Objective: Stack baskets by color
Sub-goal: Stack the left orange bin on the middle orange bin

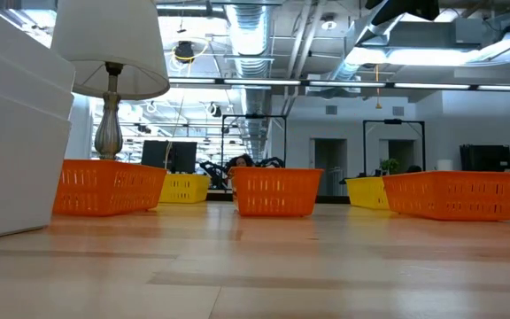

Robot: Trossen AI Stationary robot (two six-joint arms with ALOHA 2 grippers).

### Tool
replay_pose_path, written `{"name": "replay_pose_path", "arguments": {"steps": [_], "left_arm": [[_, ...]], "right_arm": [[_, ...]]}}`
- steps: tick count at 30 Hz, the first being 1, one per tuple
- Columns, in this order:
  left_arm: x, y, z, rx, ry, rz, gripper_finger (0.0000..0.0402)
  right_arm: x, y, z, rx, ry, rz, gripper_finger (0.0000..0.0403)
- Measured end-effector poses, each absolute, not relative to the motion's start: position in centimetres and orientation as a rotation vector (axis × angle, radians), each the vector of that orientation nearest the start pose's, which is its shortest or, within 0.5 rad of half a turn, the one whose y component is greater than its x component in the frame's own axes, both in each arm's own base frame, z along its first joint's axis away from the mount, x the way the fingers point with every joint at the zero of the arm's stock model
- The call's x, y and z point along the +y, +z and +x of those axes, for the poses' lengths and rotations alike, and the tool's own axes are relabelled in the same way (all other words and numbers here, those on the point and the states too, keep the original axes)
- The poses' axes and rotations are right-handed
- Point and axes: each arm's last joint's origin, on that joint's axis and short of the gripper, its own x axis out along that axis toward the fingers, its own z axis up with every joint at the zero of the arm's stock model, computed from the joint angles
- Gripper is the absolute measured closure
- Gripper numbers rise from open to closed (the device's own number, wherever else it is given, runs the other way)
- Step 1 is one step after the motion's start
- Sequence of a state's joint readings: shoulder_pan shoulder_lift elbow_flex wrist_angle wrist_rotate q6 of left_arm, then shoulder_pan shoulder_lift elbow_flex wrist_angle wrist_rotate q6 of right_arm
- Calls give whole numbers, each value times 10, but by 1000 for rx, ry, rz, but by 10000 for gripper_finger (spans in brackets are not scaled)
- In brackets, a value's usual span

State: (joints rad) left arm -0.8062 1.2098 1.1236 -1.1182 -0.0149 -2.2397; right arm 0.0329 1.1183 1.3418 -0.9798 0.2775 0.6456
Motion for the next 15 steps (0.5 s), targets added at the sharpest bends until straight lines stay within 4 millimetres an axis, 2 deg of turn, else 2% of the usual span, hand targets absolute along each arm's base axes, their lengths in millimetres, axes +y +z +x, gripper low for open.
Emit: {"name": "replay_pose_path", "arguments": {"steps": [11,15], "left_arm": [[-141,304,138,1153,820,-1381,235],[-137,305,140,1070,808,-1372,235]], "right_arm": [[-1,388,200,643,-462,492,229],[-1,388,200,644,-461,488,229]]}}
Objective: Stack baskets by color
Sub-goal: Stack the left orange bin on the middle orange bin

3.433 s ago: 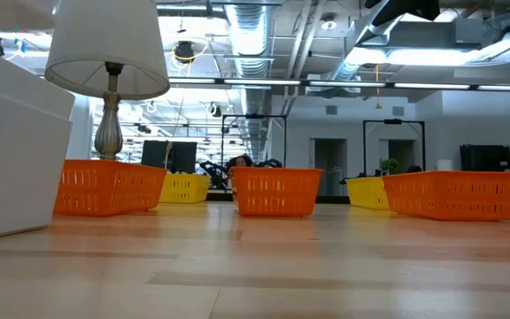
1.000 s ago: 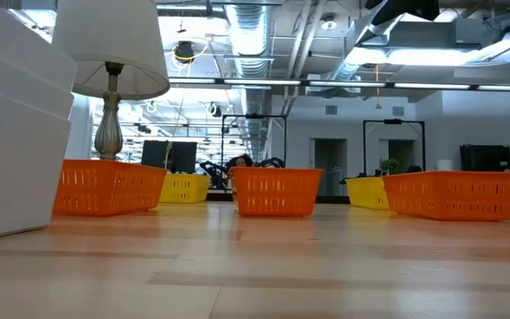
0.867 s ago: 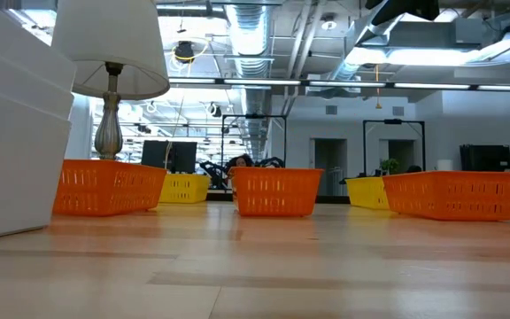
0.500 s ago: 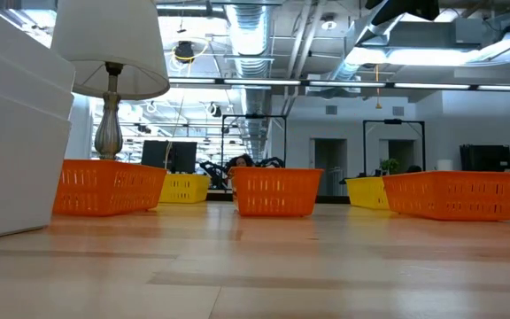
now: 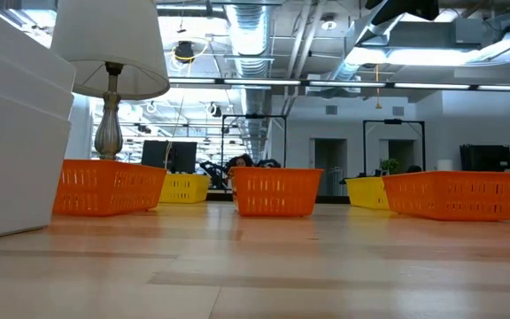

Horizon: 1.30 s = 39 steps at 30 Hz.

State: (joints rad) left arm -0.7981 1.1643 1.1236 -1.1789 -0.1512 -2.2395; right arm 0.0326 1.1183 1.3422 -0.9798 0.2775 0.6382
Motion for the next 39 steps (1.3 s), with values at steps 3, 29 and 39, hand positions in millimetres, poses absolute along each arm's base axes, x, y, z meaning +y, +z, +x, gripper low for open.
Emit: {"name": "replay_pose_path", "arguments": {"steps": [3,29,39], "left_arm": [[-129,312,143,924,781,-1396,235],[-21,322,209,596,794,-1032,180],[8,292,206,929,947,-941,160]], "right_arm": [[-1,388,200,644,-461,488,226],[-3,311,198,930,-812,678,233],[7,285,194,1010,-892,708,233]]}}
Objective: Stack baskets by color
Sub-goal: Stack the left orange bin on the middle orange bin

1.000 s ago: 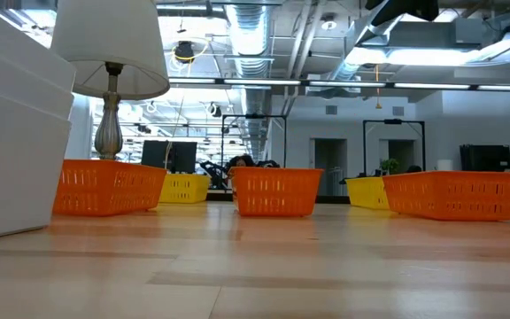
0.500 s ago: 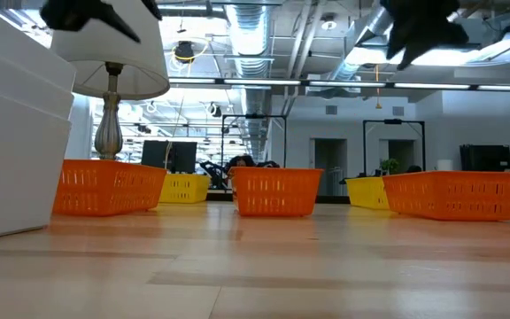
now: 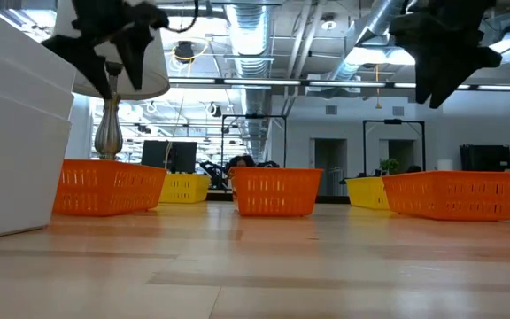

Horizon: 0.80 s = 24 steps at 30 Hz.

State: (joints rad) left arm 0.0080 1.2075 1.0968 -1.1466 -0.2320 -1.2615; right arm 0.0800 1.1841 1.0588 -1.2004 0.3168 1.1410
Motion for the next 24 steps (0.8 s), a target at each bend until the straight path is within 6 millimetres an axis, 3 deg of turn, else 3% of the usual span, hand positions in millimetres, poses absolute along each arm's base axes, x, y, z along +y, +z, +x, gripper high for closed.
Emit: {"name": "replay_pose_path", "arguments": {"steps": [11,24], "left_arm": [[14,237,199,1041,938,-1009,160],[12,225,196,1074,913,-1019,160]], "right_arm": [[10,284,191,1020,-922,729,233],[10,284,189,1031,-938,728,233]]}}
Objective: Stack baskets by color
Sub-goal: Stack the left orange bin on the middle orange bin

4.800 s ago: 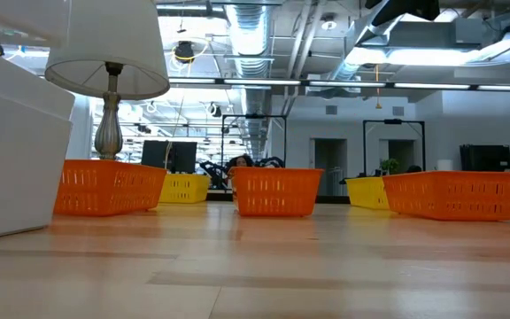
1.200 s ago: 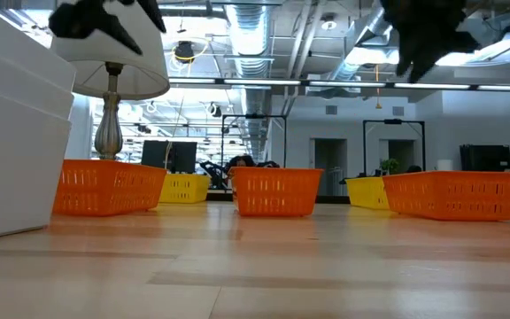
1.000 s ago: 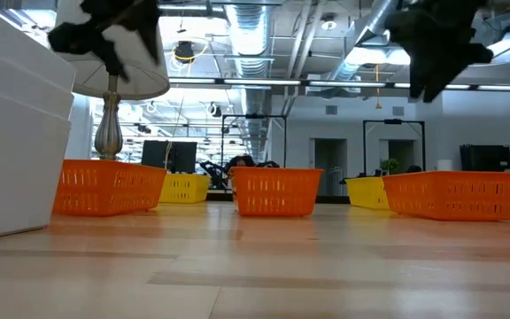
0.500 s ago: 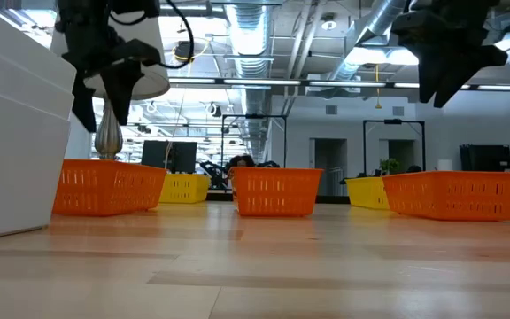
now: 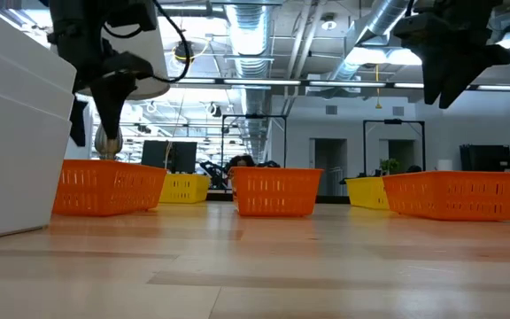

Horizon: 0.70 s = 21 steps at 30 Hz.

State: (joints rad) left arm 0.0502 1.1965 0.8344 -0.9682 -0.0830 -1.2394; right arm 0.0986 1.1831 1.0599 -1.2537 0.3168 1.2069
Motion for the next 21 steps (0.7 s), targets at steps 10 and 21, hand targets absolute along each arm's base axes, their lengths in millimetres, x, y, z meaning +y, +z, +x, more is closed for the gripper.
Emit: {"name": "replay_pose_path", "arguments": {"steps": [10,21], "left_arm": [[11,200,192,1081,909,-1044,178],[11,215,195,1069,843,-1045,184]], "right_arm": [[10,284,189,1031,-935,727,233],[10,284,190,1031,-928,723,233]]}}
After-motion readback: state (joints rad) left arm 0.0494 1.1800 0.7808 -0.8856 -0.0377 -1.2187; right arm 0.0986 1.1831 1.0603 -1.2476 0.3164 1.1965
